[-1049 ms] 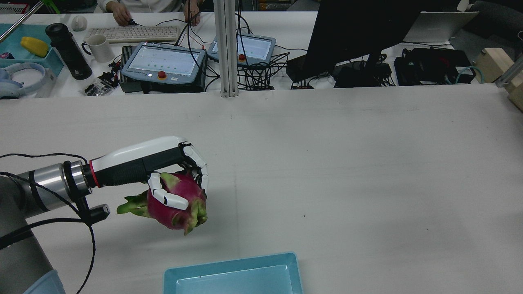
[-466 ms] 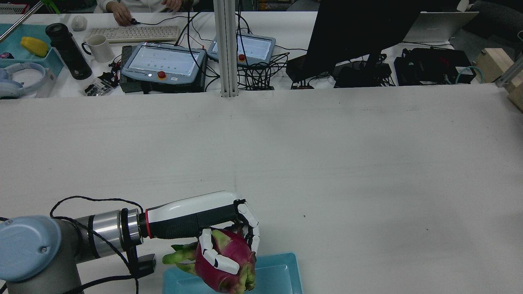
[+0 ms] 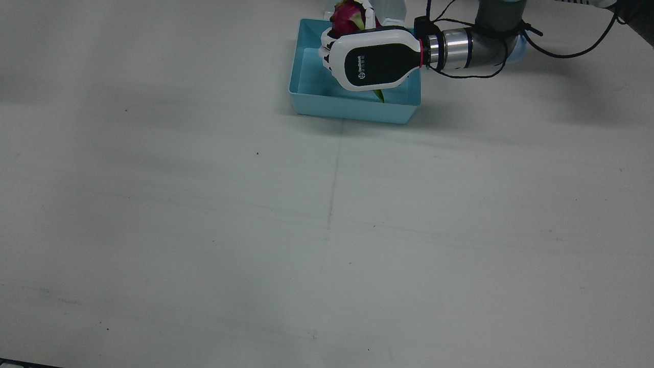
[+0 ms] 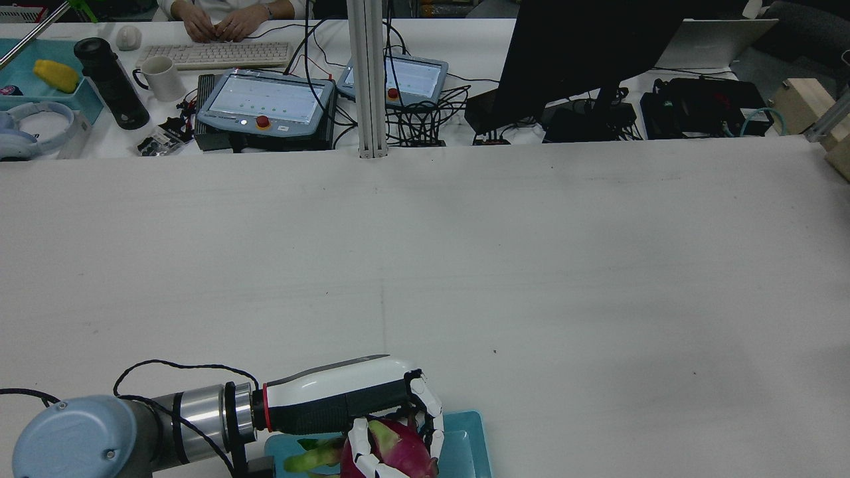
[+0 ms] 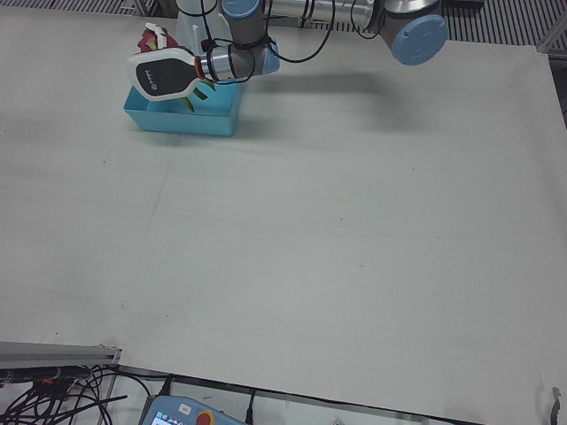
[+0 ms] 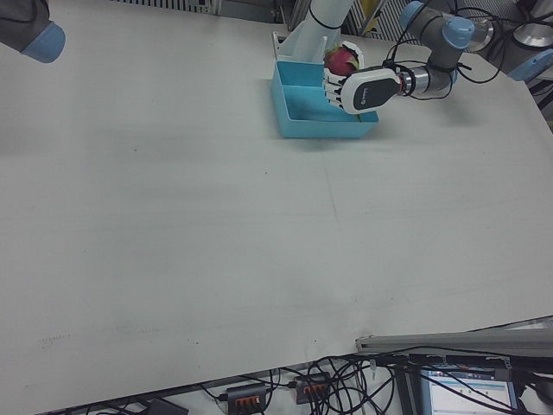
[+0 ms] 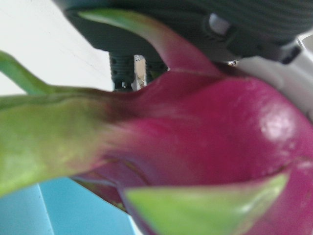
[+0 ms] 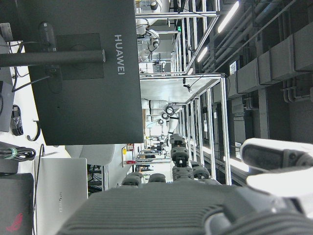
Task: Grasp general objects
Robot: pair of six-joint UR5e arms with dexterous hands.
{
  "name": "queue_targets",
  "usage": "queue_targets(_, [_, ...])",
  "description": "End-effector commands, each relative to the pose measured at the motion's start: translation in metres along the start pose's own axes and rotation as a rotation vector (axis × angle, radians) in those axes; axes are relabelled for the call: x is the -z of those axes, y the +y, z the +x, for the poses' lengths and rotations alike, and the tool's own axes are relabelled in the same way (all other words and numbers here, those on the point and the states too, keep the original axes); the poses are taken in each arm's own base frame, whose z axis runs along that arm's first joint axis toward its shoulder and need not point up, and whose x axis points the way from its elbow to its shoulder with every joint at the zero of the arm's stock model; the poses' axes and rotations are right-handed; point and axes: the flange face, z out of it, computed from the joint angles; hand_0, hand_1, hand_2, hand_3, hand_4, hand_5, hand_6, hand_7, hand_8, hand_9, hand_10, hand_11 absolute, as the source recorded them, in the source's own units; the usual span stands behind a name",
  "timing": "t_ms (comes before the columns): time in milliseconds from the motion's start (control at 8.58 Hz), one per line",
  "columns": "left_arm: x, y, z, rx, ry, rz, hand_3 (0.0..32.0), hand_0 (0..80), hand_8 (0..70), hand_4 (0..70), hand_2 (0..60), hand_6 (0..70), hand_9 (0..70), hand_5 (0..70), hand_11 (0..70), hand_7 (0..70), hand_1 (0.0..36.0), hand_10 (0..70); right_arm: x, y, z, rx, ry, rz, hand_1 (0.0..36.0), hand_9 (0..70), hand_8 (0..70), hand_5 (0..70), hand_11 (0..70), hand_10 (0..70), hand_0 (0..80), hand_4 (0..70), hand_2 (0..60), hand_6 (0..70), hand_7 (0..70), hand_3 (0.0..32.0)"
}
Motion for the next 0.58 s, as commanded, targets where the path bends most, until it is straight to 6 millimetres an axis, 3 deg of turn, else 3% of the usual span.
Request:
queue_targets(0, [-0.0042, -0.0042, -0.0098, 0.006, -0.001, -0.013, 0.0, 51.6, 11.2, 10.7, 8.2, 23.0, 10.0, 43.8, 19.1, 21.8, 14.9, 11.9, -0.0001, 0.0000, 0.0003, 0.000, 0.001, 0.000, 0.0, 0.0, 0.0, 0.0, 0.0, 0.0, 0.0, 0.0, 0.0, 0.0, 0.0, 0.0])
queue_targets(117, [-0.0042, -0.0042, -0.0098, 0.007, -0.001, -0.013, 0.0, 51.7, 11.5, 10.4, 7.2, 24.0, 10.4, 49.1, 19.3, 23.4, 14.6, 12.1, -0.0001, 0.0000, 0.0003, 0.000, 0.001, 0.000, 0.0, 0.0, 0.0, 0.0, 0.0, 0.0, 0.0, 0.0, 0.0, 0.0, 0.0, 0.0])
queue_targets(466, [-0.0040, -0.0040, -0.0080, 0.008, 0.002, -0.014, 0.0, 52.2, 11.6, 10.2, 3.2, 24.6, 9.9, 50.6, 20.0, 24.1, 14.0, 12.6, 0.0001, 0.0001, -0.0005, 0.000, -0.001, 0.000, 0.0, 0.0, 0.0, 0.0, 0.0, 0.0, 0.0, 0.0, 0.0, 0.0, 0.0, 0.0])
